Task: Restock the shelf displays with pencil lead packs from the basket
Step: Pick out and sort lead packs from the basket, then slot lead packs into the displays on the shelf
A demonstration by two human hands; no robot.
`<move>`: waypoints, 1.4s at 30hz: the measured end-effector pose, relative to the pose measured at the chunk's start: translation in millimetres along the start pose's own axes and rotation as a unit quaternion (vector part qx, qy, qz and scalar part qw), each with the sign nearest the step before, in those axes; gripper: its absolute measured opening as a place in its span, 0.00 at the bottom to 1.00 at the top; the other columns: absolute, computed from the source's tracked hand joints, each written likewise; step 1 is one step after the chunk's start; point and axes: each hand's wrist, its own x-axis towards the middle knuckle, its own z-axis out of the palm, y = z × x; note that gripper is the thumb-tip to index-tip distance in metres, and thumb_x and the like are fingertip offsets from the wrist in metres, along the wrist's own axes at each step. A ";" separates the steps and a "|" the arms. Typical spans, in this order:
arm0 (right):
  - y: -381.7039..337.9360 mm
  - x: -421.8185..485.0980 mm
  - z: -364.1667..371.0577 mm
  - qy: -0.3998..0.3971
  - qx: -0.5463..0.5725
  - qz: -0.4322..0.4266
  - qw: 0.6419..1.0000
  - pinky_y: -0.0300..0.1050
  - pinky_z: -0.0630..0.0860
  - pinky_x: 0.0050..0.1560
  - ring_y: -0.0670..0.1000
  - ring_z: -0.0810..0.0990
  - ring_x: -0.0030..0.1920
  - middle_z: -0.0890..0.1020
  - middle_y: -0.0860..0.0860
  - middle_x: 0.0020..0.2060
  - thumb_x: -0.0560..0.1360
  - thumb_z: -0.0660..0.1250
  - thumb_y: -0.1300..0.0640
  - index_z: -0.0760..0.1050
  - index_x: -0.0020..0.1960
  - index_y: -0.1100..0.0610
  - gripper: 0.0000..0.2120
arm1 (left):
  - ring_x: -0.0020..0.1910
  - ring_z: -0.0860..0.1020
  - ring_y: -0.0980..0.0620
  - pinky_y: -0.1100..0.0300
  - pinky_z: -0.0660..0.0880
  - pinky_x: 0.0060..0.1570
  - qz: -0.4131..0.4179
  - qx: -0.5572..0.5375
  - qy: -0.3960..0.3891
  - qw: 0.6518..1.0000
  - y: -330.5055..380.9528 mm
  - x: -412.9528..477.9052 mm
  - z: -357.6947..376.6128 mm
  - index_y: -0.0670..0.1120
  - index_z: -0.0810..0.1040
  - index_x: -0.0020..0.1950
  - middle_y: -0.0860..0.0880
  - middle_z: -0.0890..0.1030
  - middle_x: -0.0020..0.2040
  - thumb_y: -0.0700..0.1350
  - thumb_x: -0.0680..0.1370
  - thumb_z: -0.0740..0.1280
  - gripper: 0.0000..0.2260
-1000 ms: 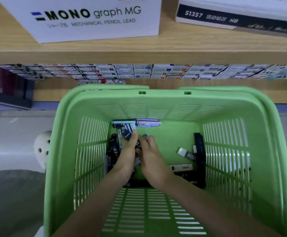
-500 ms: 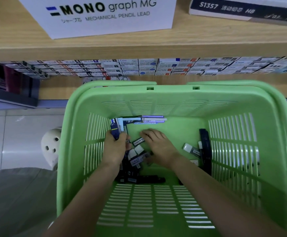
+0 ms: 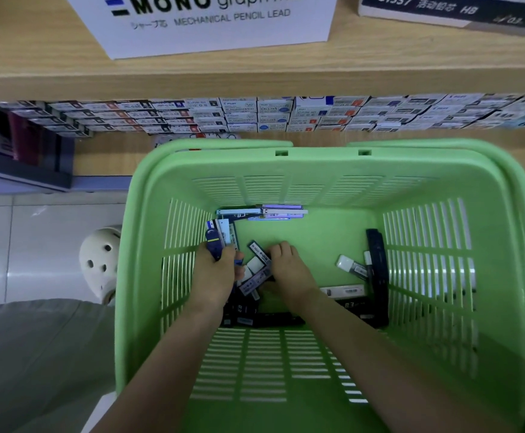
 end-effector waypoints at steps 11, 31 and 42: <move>20.1 -6.5 -17.1 -0.016 -0.068 0.029 0.997 0.44 0.63 0.57 0.56 0.68 0.59 0.69 0.57 0.59 0.76 0.62 0.57 0.65 0.61 0.60 0.16 | 0.31 0.71 0.52 0.75 0.69 0.23 -0.004 0.006 -0.011 1.000 -3.7 -7.2 -7.3 0.41 0.69 0.52 0.46 0.76 0.42 0.39 0.81 0.58 0.03; -38.0 -59.9 -105.0 0.111 0.380 0.077 0.915 0.31 0.64 0.32 0.50 0.71 0.42 0.73 0.51 0.43 0.81 0.54 0.61 0.67 0.57 0.61 0.08 | 0.41 0.82 0.51 0.62 0.80 0.38 -0.021 -0.101 -0.043 0.994 13.8 -44.8 0.2 0.40 0.77 0.47 0.43 0.82 0.45 0.40 0.78 0.66 0.04; -75.3 -126.2 -169.9 0.222 0.299 -0.013 0.928 0.36 0.72 0.36 0.46 0.76 0.33 0.80 0.51 0.38 0.80 0.58 0.60 0.76 0.55 0.55 0.09 | 0.32 0.72 0.48 0.59 0.68 0.34 0.027 -0.156 -0.036 0.987 65.2 -105.2 -3.7 0.42 0.75 0.45 0.45 0.76 0.35 0.45 0.78 0.66 0.07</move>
